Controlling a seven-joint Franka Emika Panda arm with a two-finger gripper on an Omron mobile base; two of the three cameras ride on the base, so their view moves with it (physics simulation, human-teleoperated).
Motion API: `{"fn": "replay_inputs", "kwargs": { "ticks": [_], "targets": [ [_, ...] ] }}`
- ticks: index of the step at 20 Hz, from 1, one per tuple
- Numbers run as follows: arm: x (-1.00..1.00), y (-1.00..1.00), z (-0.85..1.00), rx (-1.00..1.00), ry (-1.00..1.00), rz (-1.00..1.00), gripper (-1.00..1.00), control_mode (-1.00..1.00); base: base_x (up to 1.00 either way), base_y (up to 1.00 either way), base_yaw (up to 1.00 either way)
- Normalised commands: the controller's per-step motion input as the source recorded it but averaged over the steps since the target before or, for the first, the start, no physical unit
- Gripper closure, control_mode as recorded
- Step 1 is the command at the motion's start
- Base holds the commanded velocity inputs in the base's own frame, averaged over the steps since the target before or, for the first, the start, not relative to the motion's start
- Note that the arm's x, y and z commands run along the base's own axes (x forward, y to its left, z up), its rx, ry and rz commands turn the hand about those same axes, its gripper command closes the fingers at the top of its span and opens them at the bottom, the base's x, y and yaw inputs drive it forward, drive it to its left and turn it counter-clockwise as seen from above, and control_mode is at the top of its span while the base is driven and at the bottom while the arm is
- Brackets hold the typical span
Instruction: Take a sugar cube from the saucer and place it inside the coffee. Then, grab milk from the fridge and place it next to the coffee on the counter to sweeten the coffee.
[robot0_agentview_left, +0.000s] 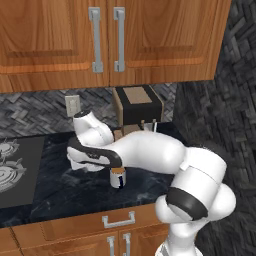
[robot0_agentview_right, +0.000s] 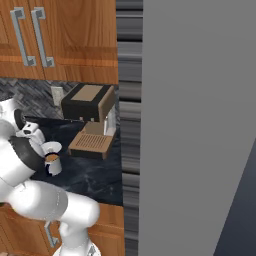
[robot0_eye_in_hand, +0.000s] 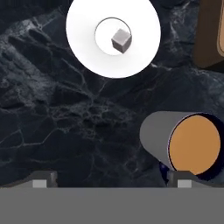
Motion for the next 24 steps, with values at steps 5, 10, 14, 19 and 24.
{"fn": "replay_inputs", "kwargs": {
  "ticks": [5, 10, 14, 19, 24],
  "targets": [
    [0.31, 0.00, -0.18, 0.00, 0.00, -0.11, -1.00, -1.00, 0.00, 0.00, 0.00],
    [0.32, 0.00, -0.23, -0.04, 0.00, -0.10, -1.00, -1.00, 0.00, 0.00, 0.00],
    [0.48, -0.09, -0.31, -0.03, 0.00, -0.12, -1.00, -1.00, 0.00, 0.00, 0.00],
    [0.29, -0.01, -0.18, -0.01, 0.00, -0.10, -1.00, -1.00, 0.00, 0.00, 0.00],
    [0.24, 0.00, -0.23, -0.04, 0.00, -0.09, -1.00, -1.00, 0.00, 0.00, 0.00]
  ]
}}
